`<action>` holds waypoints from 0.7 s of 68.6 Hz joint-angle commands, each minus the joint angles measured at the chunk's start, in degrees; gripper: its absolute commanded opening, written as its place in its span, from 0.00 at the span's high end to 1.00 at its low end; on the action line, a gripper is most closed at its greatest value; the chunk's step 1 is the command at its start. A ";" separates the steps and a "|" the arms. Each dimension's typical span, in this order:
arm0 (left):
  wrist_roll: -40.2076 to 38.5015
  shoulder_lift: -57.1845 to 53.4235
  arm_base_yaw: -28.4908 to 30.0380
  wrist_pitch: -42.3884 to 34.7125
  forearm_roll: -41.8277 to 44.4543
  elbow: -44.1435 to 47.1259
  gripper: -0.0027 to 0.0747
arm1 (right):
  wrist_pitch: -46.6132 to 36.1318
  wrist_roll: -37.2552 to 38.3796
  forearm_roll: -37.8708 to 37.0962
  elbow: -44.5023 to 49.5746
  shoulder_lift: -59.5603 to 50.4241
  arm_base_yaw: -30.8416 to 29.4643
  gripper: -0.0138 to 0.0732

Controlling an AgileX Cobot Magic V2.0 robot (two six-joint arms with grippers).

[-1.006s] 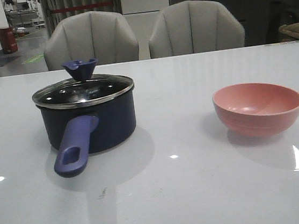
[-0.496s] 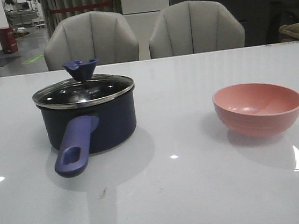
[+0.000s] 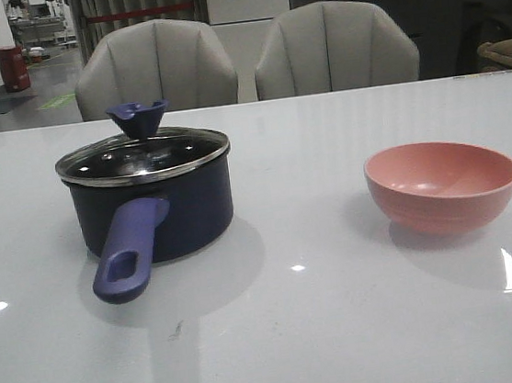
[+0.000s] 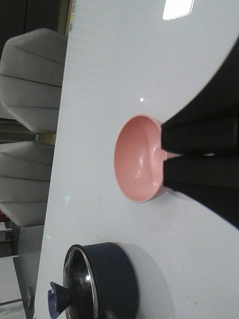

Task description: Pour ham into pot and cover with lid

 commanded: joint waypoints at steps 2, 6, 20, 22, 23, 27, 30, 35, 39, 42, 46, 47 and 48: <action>-0.10 0.55 -0.30 -4.67 -0.56 -1.65 0.79 | -4.39 -0.15 0.24 -1.66 0.60 0.13 0.67; -0.10 0.55 -0.30 -4.67 -0.56 -1.65 0.79 | -4.39 -0.15 0.24 -1.66 0.60 0.13 0.67; -0.10 0.55 -0.30 -4.67 -0.56 -1.65 0.79 | -4.39 -0.15 0.24 -1.66 0.60 0.13 0.67; -0.10 0.55 -0.30 -4.67 -0.56 -1.65 0.79 | -4.39 -0.15 0.24 -1.66 0.60 0.13 0.67; -0.10 0.55 -0.30 -4.67 -0.56 -1.65 0.79 | -4.39 -0.15 0.24 -1.66 0.60 0.13 0.67; -0.10 0.55 -0.30 -5.04 -0.56 -1.45 0.79 | -4.39 -0.15 0.24 -1.66 0.60 0.13 0.67; -0.10 0.55 -0.30 -6.58 -0.42 -0.35 0.79 | -4.39 -0.15 0.24 -1.66 0.60 0.13 0.67; -0.10 0.55 0.51 -7.61 0.59 1.52 0.79 | -4.39 -0.15 0.24 -1.66 0.60 0.13 0.67; -0.10 0.41 2.71 -8.98 0.89 3.39 0.79 | -4.39 -0.15 0.24 -1.66 0.60 0.13 0.67; -0.10 0.06 4.95 -11.03 0.89 5.26 0.79 | -4.39 -0.15 0.24 -1.66 0.60 0.13 0.67; -0.93 -1.07 8.92 -14.11 0.89 7.60 0.79 | -4.39 -0.15 0.24 -1.66 0.60 0.13 0.67; -1.25 -1.41 9.83 -15.46 0.89 8.46 0.79 | -4.39 -0.15 0.24 -1.66 0.60 0.13 0.67; -1.67 -1.78 10.72 -16.34 0.89 9.02 0.79 | -4.39 -0.15 0.24 -1.66 0.60 0.13 0.67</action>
